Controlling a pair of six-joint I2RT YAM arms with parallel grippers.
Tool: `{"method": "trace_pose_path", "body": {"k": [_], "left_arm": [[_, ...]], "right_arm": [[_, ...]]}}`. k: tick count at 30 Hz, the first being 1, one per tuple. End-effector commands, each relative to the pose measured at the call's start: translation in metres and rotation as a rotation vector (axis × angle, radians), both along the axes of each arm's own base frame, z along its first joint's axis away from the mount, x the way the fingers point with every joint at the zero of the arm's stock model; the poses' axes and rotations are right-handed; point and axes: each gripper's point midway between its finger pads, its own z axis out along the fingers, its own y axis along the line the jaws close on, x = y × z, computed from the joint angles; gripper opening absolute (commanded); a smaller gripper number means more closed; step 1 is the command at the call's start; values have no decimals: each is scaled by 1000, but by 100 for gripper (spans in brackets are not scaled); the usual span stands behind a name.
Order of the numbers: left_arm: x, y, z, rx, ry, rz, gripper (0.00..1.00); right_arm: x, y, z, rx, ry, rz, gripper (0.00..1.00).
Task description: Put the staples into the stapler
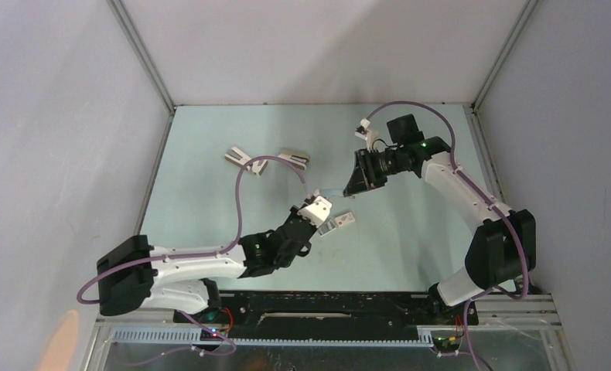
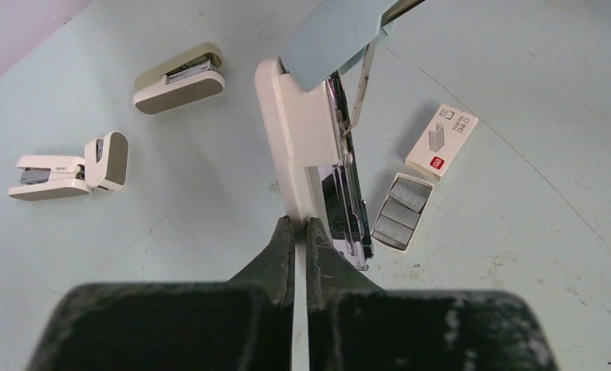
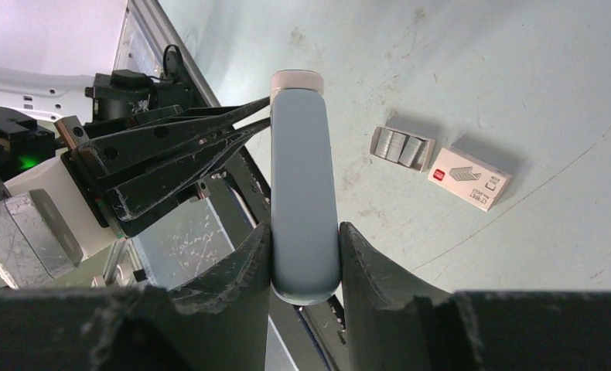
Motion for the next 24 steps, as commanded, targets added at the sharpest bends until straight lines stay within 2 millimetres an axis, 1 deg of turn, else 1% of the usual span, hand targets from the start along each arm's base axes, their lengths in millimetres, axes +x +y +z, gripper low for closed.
{"method": "trace_pose_path", "body": {"k": [1,4,5,7,8,10,11,12,15,17,19,21,24], "left_arm": [[-3,32,-17,118,24,68,0],[1,26,-13,39,63,112,0],[2,23,-12,6,81,124,0],[6,27,-17,-21,127,162,0],[8,29,-19,-51,146,178,0],[16,36,-22,-123,189,226,0],[16,36,-23,-149,208,225,0],[19,39,-23,-196,230,244,0],[25,46,-26,-296,286,279,0],[28,51,-29,-344,323,297,0],[33,49,-26,-407,338,300,0],[36,51,-29,-448,368,319,0],[41,54,-34,-521,425,347,0]], "right_arm": [[22,5,23,-2,-142,-13,0],[21,17,21,-19,-153,-12,1],[22,20,20,-22,-154,-19,3],[26,23,21,-13,-154,-51,10],[29,24,22,-8,-156,-71,17],[40,22,23,-18,-172,-135,35],[43,23,25,-14,-178,-151,39],[46,23,28,-13,-186,-171,48],[54,21,39,-20,-228,-242,64],[58,19,44,-26,-260,-293,72],[59,18,49,-24,-291,-337,77],[57,21,49,-23,-302,-380,78],[50,31,41,-27,-318,-396,79]]}}
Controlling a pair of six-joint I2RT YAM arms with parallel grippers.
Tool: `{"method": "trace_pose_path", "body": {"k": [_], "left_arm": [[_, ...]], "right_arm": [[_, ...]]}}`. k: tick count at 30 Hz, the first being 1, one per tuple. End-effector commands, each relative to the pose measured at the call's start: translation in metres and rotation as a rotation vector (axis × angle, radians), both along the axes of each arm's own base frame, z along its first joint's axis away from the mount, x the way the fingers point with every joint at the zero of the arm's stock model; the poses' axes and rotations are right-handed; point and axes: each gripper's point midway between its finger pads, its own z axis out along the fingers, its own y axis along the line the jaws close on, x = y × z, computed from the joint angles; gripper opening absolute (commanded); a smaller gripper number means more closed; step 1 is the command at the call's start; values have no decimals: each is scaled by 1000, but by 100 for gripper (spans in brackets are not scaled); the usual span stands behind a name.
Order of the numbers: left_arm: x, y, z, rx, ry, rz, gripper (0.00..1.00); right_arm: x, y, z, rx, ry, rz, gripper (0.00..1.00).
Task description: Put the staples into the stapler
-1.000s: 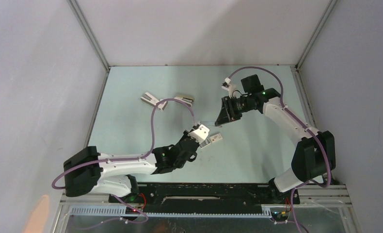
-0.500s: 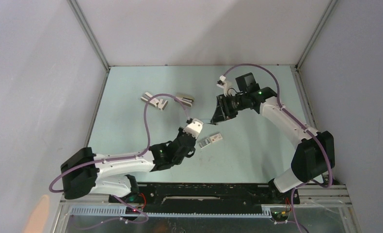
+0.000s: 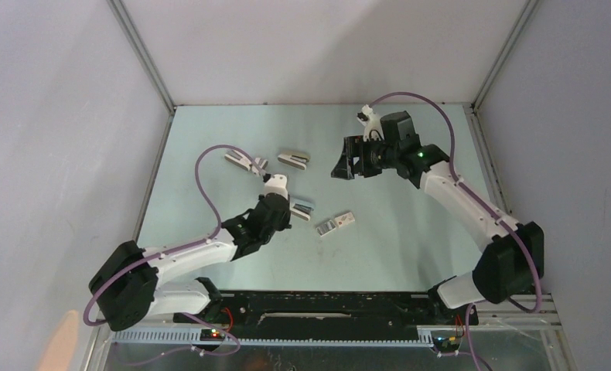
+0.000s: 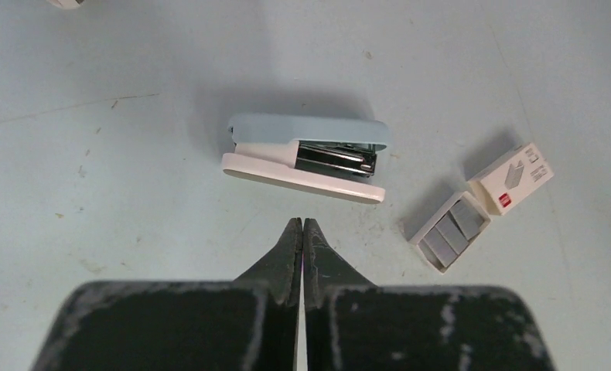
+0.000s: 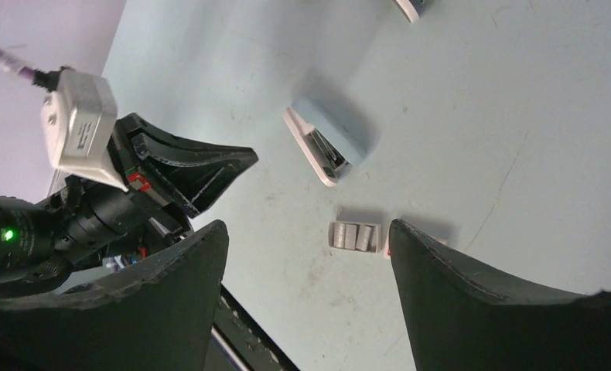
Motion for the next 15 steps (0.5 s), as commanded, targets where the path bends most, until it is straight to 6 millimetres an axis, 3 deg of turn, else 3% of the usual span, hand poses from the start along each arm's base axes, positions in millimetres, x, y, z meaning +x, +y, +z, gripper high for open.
{"method": "trace_pose_path", "body": {"k": [1,4,9,12,15], "left_arm": [[6,-9,7,-209,59,40,0],[10,3,1,-238,111,100,1],[8,14,-10,-230,219,169,38],[5,7,-19,-254,299,198,52],[2,-3,-34,-279,389,225,59]], "right_arm": [[3,14,10,20,-93,-92,79],[-2,21,-10,-9,-70,-88,79],[-7,33,-45,-100,-47,-32,80],[-2,35,-60,-130,-45,-11,80],[2,29,-72,-159,-25,-13,79]]}}
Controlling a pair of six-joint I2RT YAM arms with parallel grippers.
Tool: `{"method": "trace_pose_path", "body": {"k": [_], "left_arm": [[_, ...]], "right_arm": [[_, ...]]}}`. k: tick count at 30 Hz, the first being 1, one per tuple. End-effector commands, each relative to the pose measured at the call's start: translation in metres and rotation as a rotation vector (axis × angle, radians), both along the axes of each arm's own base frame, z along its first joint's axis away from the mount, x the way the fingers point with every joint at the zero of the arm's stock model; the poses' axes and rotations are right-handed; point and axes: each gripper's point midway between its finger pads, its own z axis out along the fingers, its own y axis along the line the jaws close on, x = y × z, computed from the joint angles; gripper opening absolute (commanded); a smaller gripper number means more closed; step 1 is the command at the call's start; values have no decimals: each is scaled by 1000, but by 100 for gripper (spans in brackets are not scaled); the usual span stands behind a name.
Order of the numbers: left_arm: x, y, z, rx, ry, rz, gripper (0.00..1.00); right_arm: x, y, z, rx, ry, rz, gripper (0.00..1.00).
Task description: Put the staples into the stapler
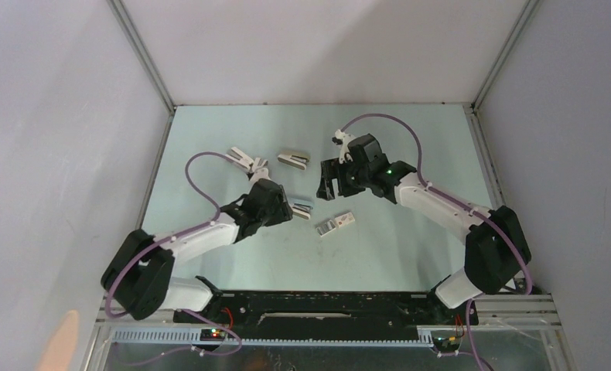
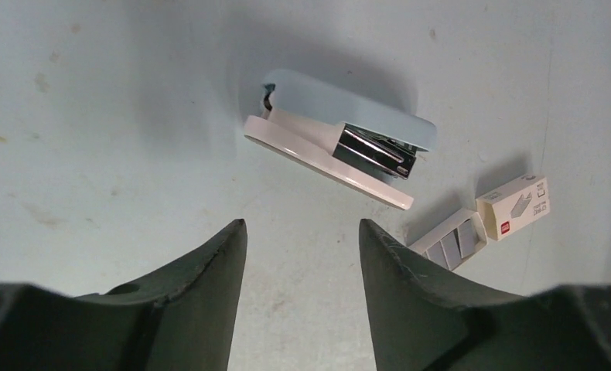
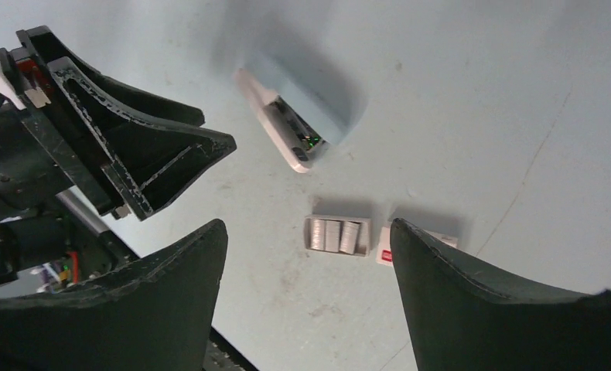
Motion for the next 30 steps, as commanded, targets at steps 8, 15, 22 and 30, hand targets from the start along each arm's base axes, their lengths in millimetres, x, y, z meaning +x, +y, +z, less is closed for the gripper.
{"method": "trace_pose_path", "body": {"k": [8,15,22,30], "left_arm": [[-1,-36,-20,-116,187,114,65],[11,-34,-3,-129,144,223,68],[15,-28,-12,-108,167,317,70],[24,-36,-22,-102,184,333,69]], "right_arm": [[12,-20,-28,-65,-24,-21,78],[12,-40,-36,-40,-12,-45,78],[12,-53,-38,-8,-13,-62,78],[11,-61,-39,12,-20,-80,79]]}}
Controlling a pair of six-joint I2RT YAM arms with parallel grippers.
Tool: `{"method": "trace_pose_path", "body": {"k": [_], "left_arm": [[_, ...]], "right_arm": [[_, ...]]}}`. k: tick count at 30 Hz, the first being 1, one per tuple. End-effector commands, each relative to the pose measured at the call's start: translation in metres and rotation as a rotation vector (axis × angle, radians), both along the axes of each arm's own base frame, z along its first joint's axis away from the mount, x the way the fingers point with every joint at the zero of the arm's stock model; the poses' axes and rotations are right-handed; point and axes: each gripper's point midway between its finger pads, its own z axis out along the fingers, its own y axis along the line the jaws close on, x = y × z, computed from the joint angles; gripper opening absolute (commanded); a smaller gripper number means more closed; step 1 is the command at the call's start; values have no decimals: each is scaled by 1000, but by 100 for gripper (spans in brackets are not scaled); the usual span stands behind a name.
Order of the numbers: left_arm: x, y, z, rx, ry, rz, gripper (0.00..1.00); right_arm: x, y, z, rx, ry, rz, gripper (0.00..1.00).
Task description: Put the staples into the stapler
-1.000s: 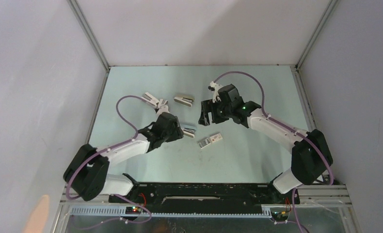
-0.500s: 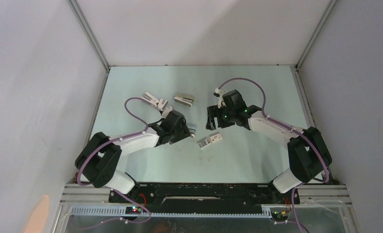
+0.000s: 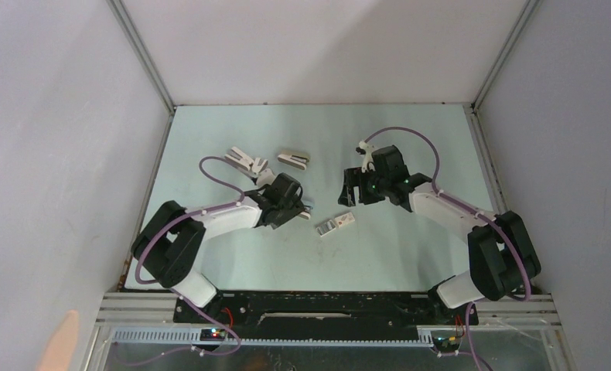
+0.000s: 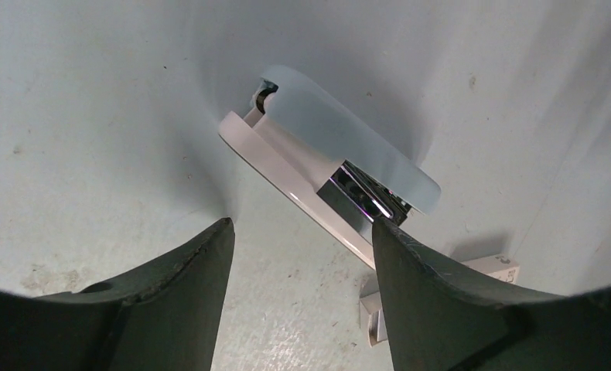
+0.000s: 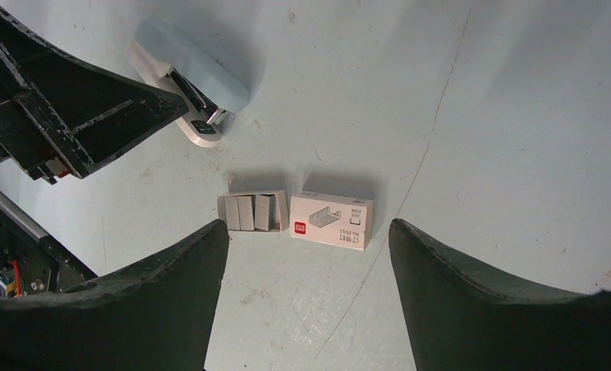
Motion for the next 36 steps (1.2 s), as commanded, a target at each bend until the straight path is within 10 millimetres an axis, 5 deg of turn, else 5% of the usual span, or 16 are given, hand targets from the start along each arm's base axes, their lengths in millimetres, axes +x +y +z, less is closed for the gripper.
{"method": "trace_pose_path", "body": {"k": [1,7,14,19,24,36], "left_arm": [[12,-6,8,-10,-30,41,69],[7,-6,-4,7,13,30,59],[-3,14,-9,100,42,28,32],[-7,27,-9,168,52,10,22],[-7,42,-7,245,69,-14,24],[-10,32,-15,224,105,-69,30]], "right_arm": [[7,1,16,49,-69,1,79],[7,1,15,58,-63,1,79],[5,5,12,74,-50,14,79],[4,8,12,81,-51,23,79],[2,11,13,84,-51,35,79],[-3,23,12,106,-44,65,79]]}}
